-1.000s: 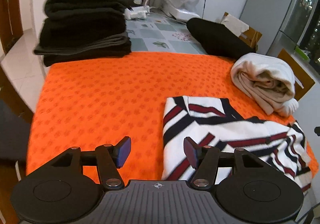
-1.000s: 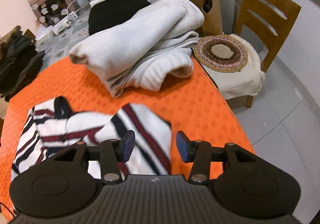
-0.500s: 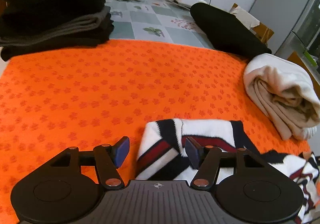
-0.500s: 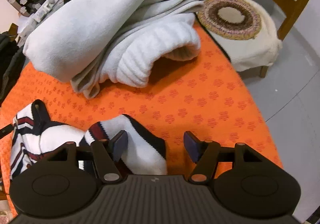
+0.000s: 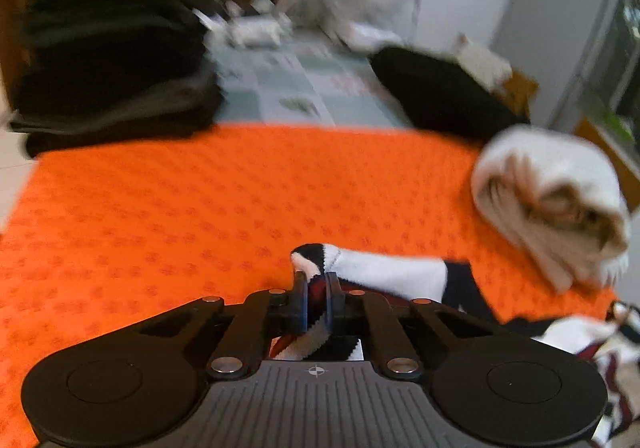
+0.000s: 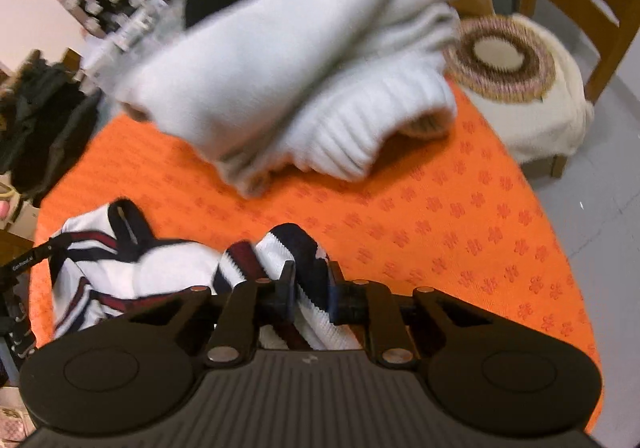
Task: Fold clothes
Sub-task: 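Grasp the sweater collar with the left gripper while the right gripper grasps the hem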
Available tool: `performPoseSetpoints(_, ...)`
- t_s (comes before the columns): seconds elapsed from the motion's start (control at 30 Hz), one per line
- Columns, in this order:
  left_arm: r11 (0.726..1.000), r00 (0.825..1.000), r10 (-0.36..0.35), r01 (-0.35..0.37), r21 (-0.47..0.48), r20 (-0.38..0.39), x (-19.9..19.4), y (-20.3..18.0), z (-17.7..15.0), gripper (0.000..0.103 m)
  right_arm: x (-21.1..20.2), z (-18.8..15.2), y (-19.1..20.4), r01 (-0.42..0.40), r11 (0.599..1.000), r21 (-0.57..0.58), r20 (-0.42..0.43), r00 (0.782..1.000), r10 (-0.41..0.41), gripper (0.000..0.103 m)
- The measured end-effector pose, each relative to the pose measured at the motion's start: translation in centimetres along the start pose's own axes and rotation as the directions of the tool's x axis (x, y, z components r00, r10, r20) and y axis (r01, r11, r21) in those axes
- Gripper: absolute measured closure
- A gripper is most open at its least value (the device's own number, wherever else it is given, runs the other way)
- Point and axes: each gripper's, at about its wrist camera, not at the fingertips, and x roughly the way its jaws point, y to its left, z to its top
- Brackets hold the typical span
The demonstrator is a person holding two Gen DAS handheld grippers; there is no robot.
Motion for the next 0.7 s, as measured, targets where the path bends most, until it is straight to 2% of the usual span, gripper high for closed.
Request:
performPoseSetpoints(0.1, 0.998, 0.995, 0.050, -0.046, -0.042, 0.085, -4.5, 0.9, 0.1, 0.093, -2.4, 0.2, 1.7, -0.038, 0.999, -0.035, 0.054, 0.998, 0.040, 0.087)
performPoseSetpoints(0.2, 0.992, 0.979, 0.115, -0.104, -0.074, 0.169, -9.2, 1.7, 0.3, 0.094, -4.5, 0.7, 4.1, -0.079, 0.992, -0.098, 0.110, 0.990, 0.089, 0.088)
performPoseSetpoints(0.33, 0.978, 0.941, 0.201, -0.174, -0.118, 0.272, -14.4, 2.9, 1.4, 0.094, -6.8, 2.0, 7.6, -0.136, 0.971, -0.196, 0.172, 0.970, 0.171, 0.088)
performPoseSetpoints(0.43, 0.966, 0.916, 0.251, -0.218, -0.137, 0.314, -16.4, 4.0, 2.8, 0.094, -8.1, 3.4, 10.5, -0.186, 0.943, -0.276, 0.216, 0.944, 0.249, 0.089)
performPoseSetpoints(0.53, 0.952, 0.904, 0.301, -0.264, -0.156, 0.303, -15.9, 5.8, 3.5, 0.094, -7.3, 5.0, 12.7, -0.215, 0.916, -0.339, 0.222, 0.928, 0.300, 0.088)
performPoseSetpoints(0.6, 0.947, 0.913, 0.312, -0.276, -0.166, 0.263, -14.3, 7.4, 3.5, 0.093, -5.8, 5.8, 13.9, -0.222, 0.898, -0.381, 0.216, 0.922, 0.320, 0.088)
performPoseSetpoints(0.7, 0.939, 0.936, 0.321, -0.294, -0.178, 0.146, -10.2, 9.8, 2.3, 0.090, -1.7, 6.5, 15.0, -0.222, 0.875, -0.431, 0.179, 0.929, 0.324, 0.085)
